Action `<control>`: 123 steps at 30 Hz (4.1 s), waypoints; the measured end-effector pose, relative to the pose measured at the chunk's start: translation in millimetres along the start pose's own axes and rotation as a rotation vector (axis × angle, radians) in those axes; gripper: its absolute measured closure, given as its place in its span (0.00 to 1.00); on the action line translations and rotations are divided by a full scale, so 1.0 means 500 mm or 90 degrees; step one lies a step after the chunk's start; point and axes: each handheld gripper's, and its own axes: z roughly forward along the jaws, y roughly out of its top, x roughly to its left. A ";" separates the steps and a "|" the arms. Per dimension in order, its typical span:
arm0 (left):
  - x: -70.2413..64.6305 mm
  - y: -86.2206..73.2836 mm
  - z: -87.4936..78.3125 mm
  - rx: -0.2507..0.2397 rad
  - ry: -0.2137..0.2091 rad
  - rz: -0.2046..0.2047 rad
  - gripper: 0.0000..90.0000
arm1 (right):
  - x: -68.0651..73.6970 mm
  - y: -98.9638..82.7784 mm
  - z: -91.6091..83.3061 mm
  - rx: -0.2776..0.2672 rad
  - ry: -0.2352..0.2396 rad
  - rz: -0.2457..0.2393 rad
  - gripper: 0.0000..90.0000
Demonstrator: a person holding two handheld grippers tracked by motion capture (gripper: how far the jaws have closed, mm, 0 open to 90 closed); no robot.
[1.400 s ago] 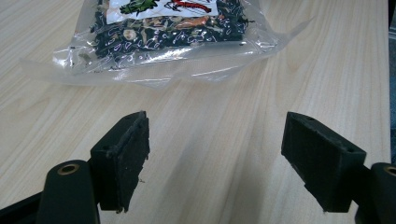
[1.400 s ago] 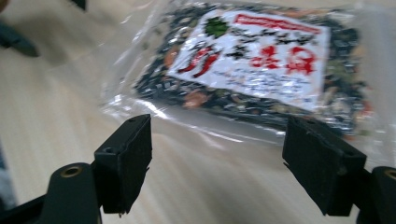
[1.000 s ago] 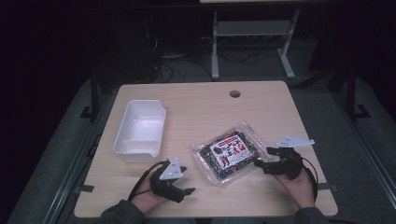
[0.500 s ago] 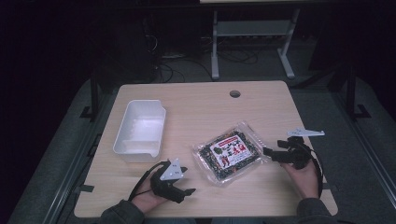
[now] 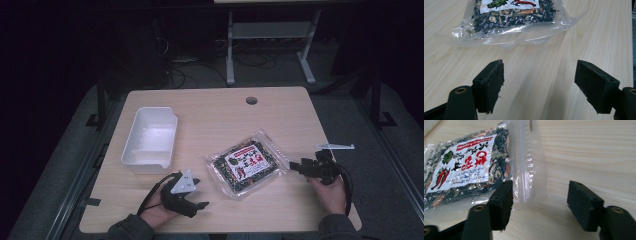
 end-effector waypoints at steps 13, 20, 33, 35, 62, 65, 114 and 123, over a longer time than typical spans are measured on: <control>-0.002 0.001 0.000 -0.002 0.003 0.002 0.26 | 0.000 -0.003 0.015 0.007 0.050 0.030 0.68; -0.002 0.001 0.001 -0.004 0.003 0.003 0.26 | -0.002 -0.005 0.021 0.016 0.067 0.041 0.84; 0.006 0.001 -0.008 -0.019 0.000 -0.009 0.26 | 0.026 0.011 -0.011 -0.028 0.101 0.001 0.99; 0.009 0.001 -0.010 -0.024 0.004 -0.016 0.26 | 0.033 0.019 -0.023 -0.043 0.113 -0.010 0.99; 0.053 0.008 0.016 -0.056 -0.035 -0.104 0.26 | 0.158 0.105 -0.150 -0.104 0.308 -0.237 1.00; 0.056 0.009 0.024 -0.057 -0.063 -0.120 0.27 | 0.175 0.113 -0.156 -0.116 0.332 -0.254 1.00; 0.047 0.016 -0.004 -0.087 -0.104 -0.090 0.79 | 0.252 0.092 0.030 -0.035 0.385 -0.232 0.54; 0.047 0.012 -0.008 -0.087 -0.093 -0.080 0.76 | 0.258 0.090 0.017 -0.058 0.424 -0.238 0.78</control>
